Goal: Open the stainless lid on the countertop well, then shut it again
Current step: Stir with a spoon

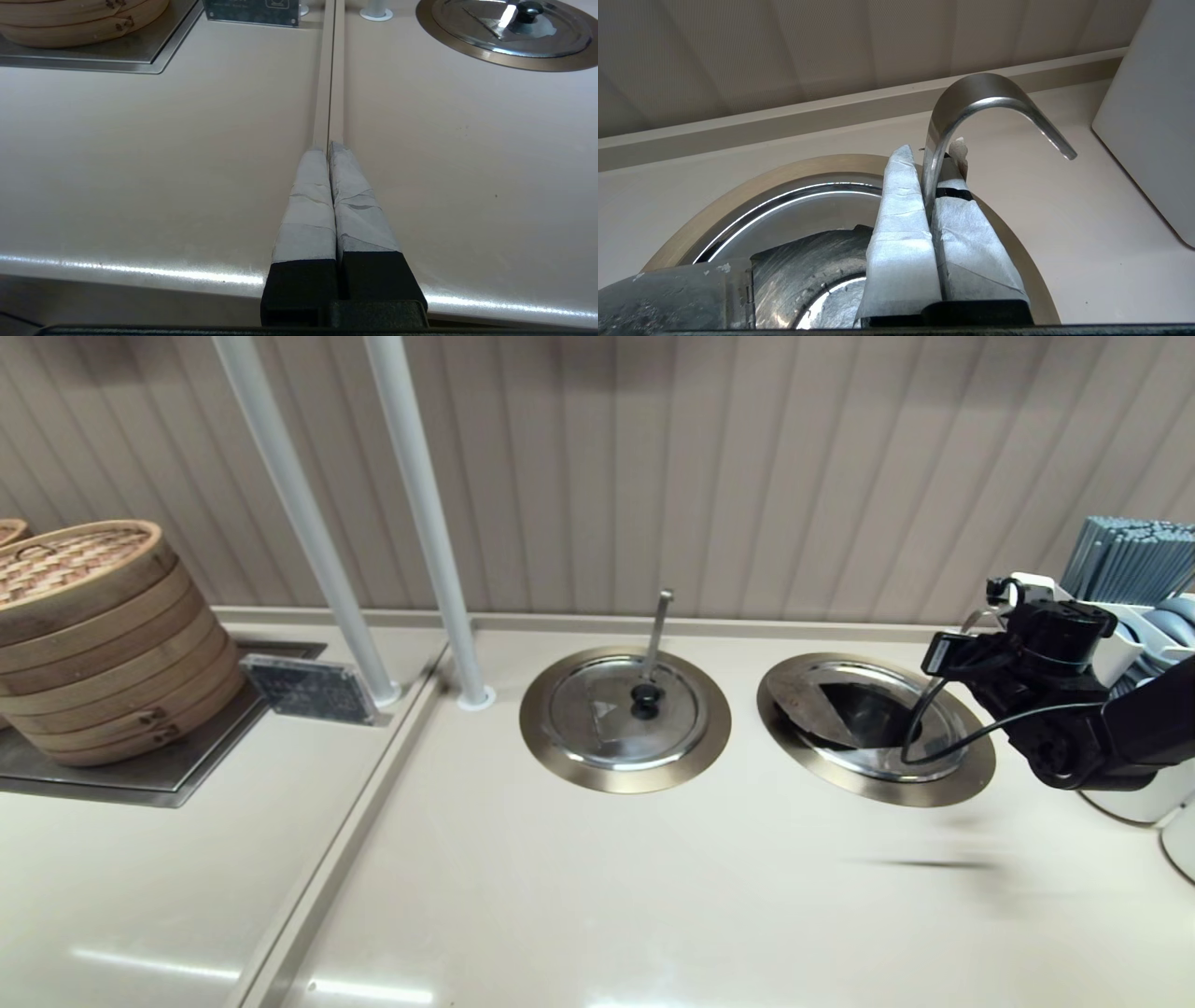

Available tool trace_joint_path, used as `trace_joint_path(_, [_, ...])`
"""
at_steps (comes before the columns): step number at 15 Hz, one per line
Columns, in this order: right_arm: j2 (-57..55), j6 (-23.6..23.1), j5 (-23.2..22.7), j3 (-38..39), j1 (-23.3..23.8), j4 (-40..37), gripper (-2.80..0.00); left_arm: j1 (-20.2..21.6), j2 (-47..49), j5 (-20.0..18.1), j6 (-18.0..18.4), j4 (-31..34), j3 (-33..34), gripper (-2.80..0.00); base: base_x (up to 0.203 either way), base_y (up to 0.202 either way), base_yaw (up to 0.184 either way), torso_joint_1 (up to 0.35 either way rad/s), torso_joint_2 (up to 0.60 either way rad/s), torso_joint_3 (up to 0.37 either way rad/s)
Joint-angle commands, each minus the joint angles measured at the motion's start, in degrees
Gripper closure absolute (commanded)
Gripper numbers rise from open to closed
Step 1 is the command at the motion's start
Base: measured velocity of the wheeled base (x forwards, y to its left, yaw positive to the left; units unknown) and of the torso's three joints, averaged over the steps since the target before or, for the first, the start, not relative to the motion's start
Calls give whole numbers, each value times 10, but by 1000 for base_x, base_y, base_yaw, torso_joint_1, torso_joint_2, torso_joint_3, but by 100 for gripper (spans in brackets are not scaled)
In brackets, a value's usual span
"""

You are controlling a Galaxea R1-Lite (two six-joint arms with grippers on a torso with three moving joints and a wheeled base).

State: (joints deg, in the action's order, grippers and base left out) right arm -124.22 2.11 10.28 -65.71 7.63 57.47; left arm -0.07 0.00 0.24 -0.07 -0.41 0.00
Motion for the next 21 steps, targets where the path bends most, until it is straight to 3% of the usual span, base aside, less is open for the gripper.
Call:
trace_joint_path(1, [-23, 1, 0, -15, 0, 4, 0, 0, 0, 0, 0, 0, 0, 0, 0, 0, 0, 0, 0, 0])
trace_joint_path(15, [-15, 49, 1, -28, -52, 7, 0, 0, 0, 0, 0, 0, 0, 0, 0, 0, 0, 0, 0, 0])
trace_joint_path(21, [32, 51, -3, 28, -58, 7, 0, 0, 0, 0, 0, 0, 0, 0, 0, 0, 0, 0, 0, 0])
